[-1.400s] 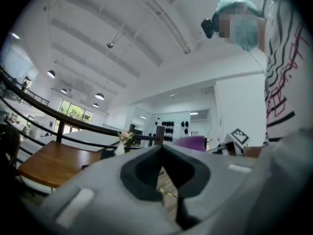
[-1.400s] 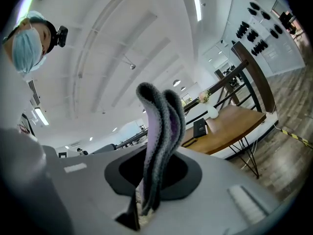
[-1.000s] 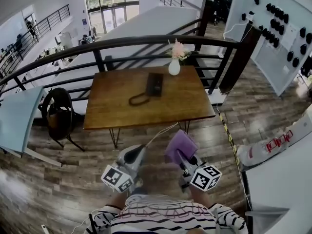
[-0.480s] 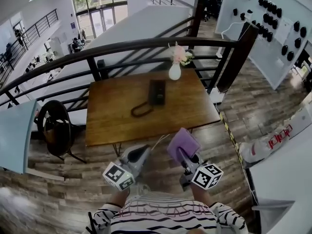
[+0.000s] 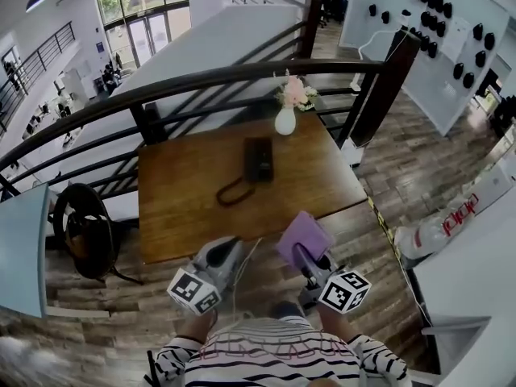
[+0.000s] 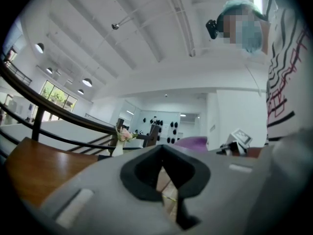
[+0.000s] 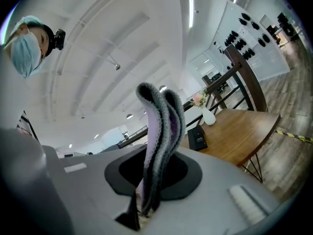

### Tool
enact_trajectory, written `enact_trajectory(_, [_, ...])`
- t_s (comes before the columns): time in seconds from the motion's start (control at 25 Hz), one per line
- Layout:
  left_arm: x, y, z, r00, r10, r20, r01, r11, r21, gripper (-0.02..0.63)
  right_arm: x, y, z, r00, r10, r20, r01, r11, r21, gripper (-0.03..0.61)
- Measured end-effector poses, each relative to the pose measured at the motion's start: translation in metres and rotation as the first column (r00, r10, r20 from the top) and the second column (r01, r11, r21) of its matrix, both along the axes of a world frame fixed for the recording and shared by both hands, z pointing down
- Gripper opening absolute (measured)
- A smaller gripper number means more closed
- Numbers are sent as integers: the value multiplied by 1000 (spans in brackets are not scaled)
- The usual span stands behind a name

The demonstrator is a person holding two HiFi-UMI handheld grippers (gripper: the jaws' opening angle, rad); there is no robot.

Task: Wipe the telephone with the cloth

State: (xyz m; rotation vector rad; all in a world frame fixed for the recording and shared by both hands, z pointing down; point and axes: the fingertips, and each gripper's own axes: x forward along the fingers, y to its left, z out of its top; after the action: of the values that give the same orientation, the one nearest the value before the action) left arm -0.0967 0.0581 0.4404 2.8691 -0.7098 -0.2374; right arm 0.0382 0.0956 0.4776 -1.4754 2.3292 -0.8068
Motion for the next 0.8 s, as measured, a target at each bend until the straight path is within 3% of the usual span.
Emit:
enact_trajectory(0.36, [20, -68, 0, 998, -59, 2, 59, 998, -8, 2, 37, -78, 3, 1000, -23, 0, 23, 1000, -13, 49])
enact_trajectory(0.8, [91, -135, 2, 990, -141, 13, 141, 990, -3, 2, 96, -160, 7, 990, -142, 11, 142, 990, -2, 49])
